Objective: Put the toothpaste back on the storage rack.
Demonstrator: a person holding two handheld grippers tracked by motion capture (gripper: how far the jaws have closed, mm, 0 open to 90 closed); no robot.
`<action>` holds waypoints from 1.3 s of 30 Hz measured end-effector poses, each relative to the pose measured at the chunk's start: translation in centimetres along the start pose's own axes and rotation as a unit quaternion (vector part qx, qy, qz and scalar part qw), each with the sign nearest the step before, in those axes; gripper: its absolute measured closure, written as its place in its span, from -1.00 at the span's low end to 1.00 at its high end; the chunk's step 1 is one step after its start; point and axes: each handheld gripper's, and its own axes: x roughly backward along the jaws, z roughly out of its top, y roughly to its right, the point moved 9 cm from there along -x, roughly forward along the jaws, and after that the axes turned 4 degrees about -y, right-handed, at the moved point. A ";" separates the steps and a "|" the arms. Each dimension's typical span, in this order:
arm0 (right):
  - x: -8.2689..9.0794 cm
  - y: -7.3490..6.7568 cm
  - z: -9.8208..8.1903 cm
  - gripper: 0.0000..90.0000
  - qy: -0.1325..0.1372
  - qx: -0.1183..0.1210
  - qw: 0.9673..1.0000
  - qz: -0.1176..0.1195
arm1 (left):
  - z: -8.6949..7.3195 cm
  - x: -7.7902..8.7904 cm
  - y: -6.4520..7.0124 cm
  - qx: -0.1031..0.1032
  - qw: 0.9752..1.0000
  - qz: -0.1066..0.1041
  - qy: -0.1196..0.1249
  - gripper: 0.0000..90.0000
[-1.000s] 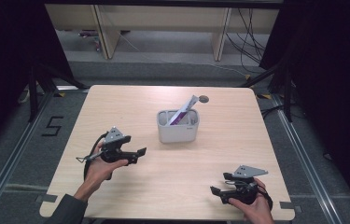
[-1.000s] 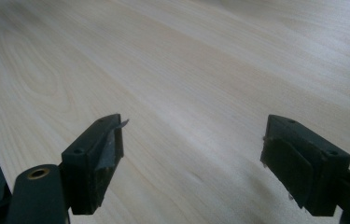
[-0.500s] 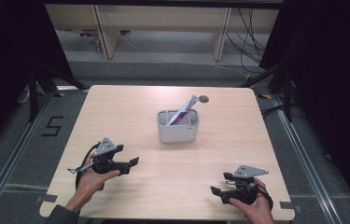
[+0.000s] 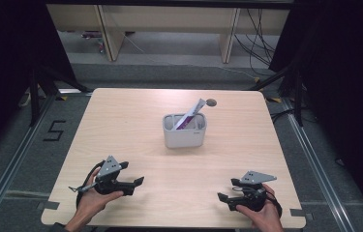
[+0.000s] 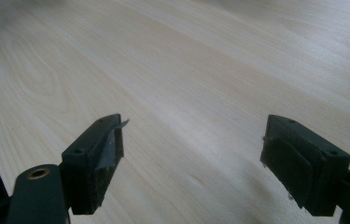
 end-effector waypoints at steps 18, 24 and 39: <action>-0.1 -0.2 0.1 -0.53 0.006 -0.002 1.000 -0.011 | -2.7 1.9 0.8 -0.013 1.000 0.007 -0.013 -0.65; 0.0 -0.3 0.0 -0.53 0.000 -0.003 1.000 -0.004 | -3.4 2.4 1.4 -0.025 1.000 0.008 -0.016 -0.65; 0.0 -0.2 0.1 -0.54 0.003 0.003 1.000 -0.015 | -4.8 2.9 2.0 -0.022 0.999 0.018 -0.027 -0.63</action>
